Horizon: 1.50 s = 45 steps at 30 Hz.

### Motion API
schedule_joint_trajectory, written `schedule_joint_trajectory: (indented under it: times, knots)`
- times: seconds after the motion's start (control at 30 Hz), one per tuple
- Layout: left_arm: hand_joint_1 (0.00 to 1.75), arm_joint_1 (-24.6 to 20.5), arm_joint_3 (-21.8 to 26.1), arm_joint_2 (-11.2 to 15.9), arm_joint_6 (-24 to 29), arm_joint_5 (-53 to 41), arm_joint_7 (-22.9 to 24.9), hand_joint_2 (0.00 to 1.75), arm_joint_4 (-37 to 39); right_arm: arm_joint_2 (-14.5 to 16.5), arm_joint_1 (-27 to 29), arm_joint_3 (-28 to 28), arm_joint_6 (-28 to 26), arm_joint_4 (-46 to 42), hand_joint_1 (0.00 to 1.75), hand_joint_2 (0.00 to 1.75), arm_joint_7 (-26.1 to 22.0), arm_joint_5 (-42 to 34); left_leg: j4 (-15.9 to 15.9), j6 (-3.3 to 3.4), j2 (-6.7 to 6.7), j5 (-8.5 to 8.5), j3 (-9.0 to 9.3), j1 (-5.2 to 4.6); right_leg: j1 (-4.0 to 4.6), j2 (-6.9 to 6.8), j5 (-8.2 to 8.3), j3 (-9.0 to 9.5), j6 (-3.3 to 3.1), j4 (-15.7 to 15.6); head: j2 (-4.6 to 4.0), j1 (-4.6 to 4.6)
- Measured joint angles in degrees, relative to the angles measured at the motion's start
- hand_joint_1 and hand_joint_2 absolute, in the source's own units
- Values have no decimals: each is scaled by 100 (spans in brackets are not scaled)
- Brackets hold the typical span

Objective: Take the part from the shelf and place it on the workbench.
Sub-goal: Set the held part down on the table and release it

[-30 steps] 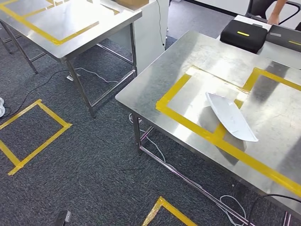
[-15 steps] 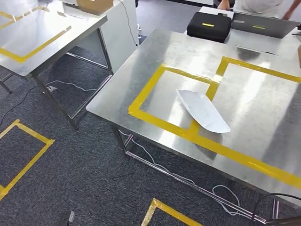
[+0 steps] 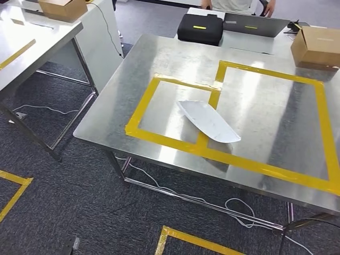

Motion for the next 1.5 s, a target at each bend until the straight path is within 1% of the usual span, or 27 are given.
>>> schedule_joint_trajectory:
  times: [0.03,0.07,0.1,0.13,0.17,0.2,0.23,0.27,0.33,0.37,0.4,0.43,0.47,0.5,0.53,0.57,0.6,0.63,0.7,0.73,0.77,0.87,0.9,1.07,1.27,1.37,1.5]
  knots:
    - [0,7,1,2,2,0,0,175,0,-1,-9,10,-6,16,175,175,10,28,1,5,78,-12,10,-5,-4,-47,-124,-172,16,349,0,0]
    - [0,11,1,1,5,0,0,175,0,-1,-10,12,-18,32,175,175,25,50,2,2,151,-26,23,-6,-7,-62,-135,-250,27,510,0,2]
    - [0,12,1,-2,8,0,1,175,0,-2,-10,12,-32,44,175,175,40,71,3,-8,219,-44,45,-6,-7,-79,-27,-199,32,420,0,2]
    - [0,12,1,-7,11,0,1,175,0,-3,-11,12,-49,53,175,175,59,91,3,-24,287,-69,79,-5,-7,-132,169,-20,32,90,0,2]
    - [0,12,1,-9,14,2,2,175,0,-4,-13,12,-65,60,175,175,73,108,4,-50,349,-99,122,-12,-3,-262,367,217,31,-346,0,4]
    - [0,14,2,-5,15,5,2,175,0,-6,-21,15,-78,67,175,175,82,118,12,-83,399,-135,159,-30,4,-385,514,436,12,-734,0,7]
    - [0,14,2,-1,15,11,2,175,0,-7,-28,19,-93,74,175,175,90,122,20,-111,444,-162,189,-52,11,-473,598,584,-18,-995,0,6]
    - [0,10,3,7,14,19,2,175,0,-8,-29,22,-110,81,175,175,96,122,25,-134,483,-182,211,-75,20,-514,610,642,-54,-1096,0,5]
    - [0,-3,3,16,16,32,0,175,0,-11,-24,26,-137,95,175,175,177,144,22,-169,563,-205,238,-88,26,-405,599,628,-139,-1089,0,1]
    - [0,-10,3,23,23,38,-3,175,0,-15,-22,25,-126,100,175,175,282,188,39,-198,529,-238,241,-80,21,-364,599,620,-175,-1090,0,0]
    - [0,-12,3,26,33,47,-7,175,0,-26,-29,28,-81,109,175,175,444,281,137,-229,435,-320,201,-68,12,-324,601,616,-214,-1095,0,-3]
    - [0,-12,4,28,43,61,-11,175,0,-44,-38,41,-2,130,175,175,660,450,350,-256,309,-458,101,-57,2,-288,607,615,-251,-1103,0,-7]
    - [0,-9,9,31,52,79,-14,175,0,-79,-40,73,113,175,175,175,910,717,694,-273,166,-639,-68,-47,-3,-256,610,610,-275,-1106,0,-10]
    - [0,-2,19,31,56,99,-16,175,0,-132,-38,126,247,251,175,175,1172,1048,1106,-277,85,-822,-282,-43,-3,-219,610,605,-292,-1106,0,-12]
    - [0,3,30,37,59,120,-16,175,0,-196,-22,208,375,359,175,175,1429,1425,1480,-277,51,-944,-492,-43,0,-177,610,600,-299,-1106,0,-11]
    - [0,7,42,44,61,136,-16,175,0,-261,1,302,482,480,175,175,1659,1777,1706,-271,36,-965,-642,-44,2,-137,610,600,-302,-1106,0,-11]
    - [0,9,53,52,62,147,-16,175,0,-319,27,404,572,604,175,175,1865,2064,1704,-260,31,-858,-688,-44,3,-100,609,602,-301,-1106,0,-11]
    - [0,9,63,63,63,152,-16,175,0,-372,49,509,648,720,175,175,2051,2291,1480,-243,28,-652,-625,-44,2,-66,609,608,-298,-1106,0,-11]
    - [0,2,80,90,66,152,-20,175,0,-480,65,694,784,927,175,175,2344,2555,700,-203,24,-198,-307,-46,8,-11,605,617,-272,-1098,0,-11]
    - [0,-6,85,103,66,150,-25,175,0,-538,61,780,841,1024,175,175,2441,2630,381,-187,22,-73,-173,-45,16,15,603,611,-246,-1090,0,-8]
    - [0,-16,86,114,67,148,-30,175,0,-596,44,865,887,1119,175,175,2514,2686,185,-193,20,-15,-99,-44,28,33,599,598,-234,-1080,0,-5]
    - [0,-32,89,137,95,126,-39,175,0,-784,-103,1104,998,1444,175,175,2676,2843,76,-221,19,8,-80,-39,45,51,622,578,-272,-1099,0,1]
    - [0,-36,90,147,114,120,-40,175,0,-841,-168,1177,1022,1561,175,175,2719,2888,76,-208,19,11,-82,-41,43,51,641,586,-268,-1123,0,2]
    - [0,-52,94,195,163,111,-42,175,0,-1020,-423,1455,1063,1975,175,175,2817,3001,77,-149,19,23,-93,-50,34,49,691,614,-151,-1199,0,0]
    - [0,-71,97,230,229,112,15,175,0,-1086,-720,1757,1007,2325,175,175,2958,3312,77,-128,19,35,-105,-52,32,51,710,599,-123,-1201,0,-2]
    - [0,-85,98,251,252,123,81,175,1,-1107,-977,1968,862,2514,175,175,3125,3775,75,-131,19,49,-108,-49,32,52,714,588,-121,-1198,0,-3]
    - [0,-89,99,268,246,116,97,175,13,-1235,-1287,2221,933,2796,175,175,3262,4359,71,-140,19,63,-114,-45,34,49,718,579,-127,-1189,0,-4]
